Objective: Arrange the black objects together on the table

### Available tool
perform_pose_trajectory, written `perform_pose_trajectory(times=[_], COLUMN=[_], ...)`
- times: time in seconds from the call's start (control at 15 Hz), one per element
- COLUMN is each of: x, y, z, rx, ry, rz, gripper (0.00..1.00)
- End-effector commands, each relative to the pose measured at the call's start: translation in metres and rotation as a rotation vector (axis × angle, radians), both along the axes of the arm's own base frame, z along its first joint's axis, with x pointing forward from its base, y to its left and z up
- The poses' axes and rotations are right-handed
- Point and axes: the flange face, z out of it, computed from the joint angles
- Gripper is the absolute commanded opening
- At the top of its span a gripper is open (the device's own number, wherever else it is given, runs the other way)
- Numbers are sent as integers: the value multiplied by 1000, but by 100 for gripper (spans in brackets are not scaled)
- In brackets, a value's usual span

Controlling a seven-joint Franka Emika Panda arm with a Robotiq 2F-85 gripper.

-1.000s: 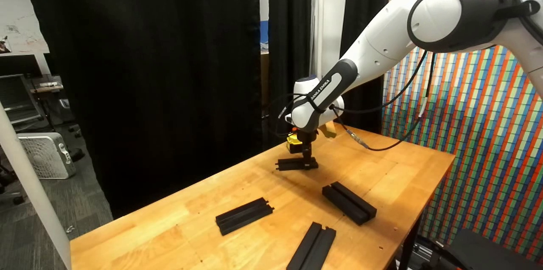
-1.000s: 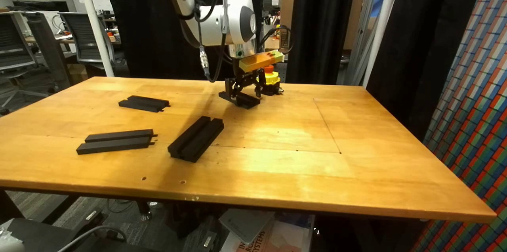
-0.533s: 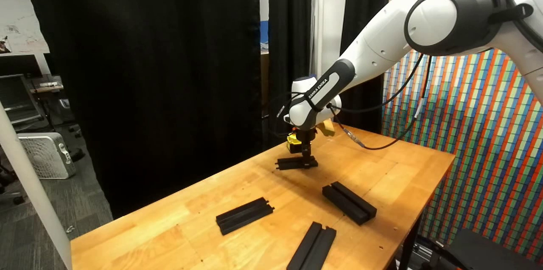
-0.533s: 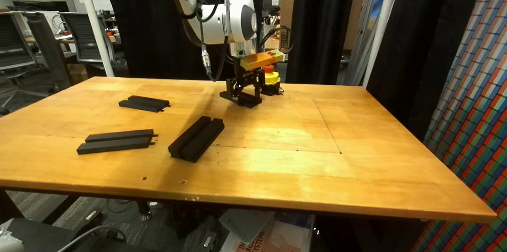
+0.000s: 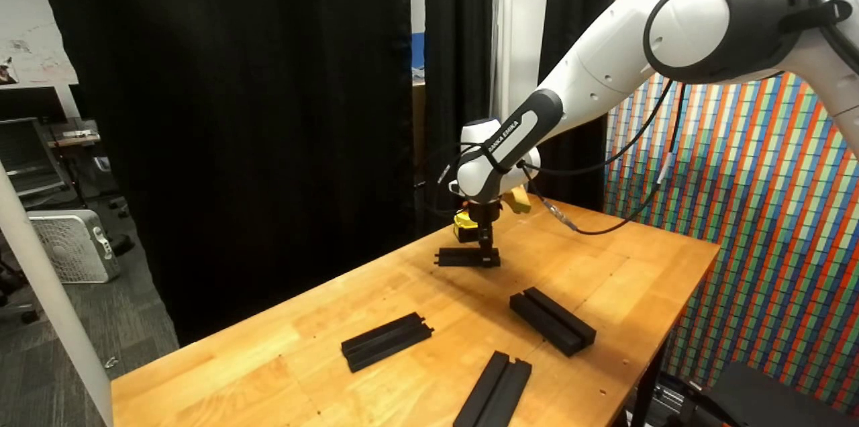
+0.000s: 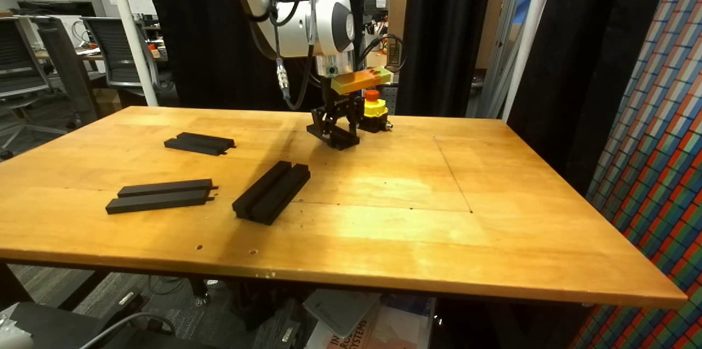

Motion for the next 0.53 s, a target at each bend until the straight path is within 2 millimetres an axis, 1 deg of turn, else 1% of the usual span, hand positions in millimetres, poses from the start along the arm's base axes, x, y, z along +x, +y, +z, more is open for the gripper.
perform_pose_trajectory(times=[0.0, 0.2, 0.47], x=[-33, -68, -116], y=[7, 16, 31], z=[22, 37, 62], rx=[8, 19, 58], ry=[12, 26, 25], rz=[-14, -24, -84], gripper=[45, 45, 45])
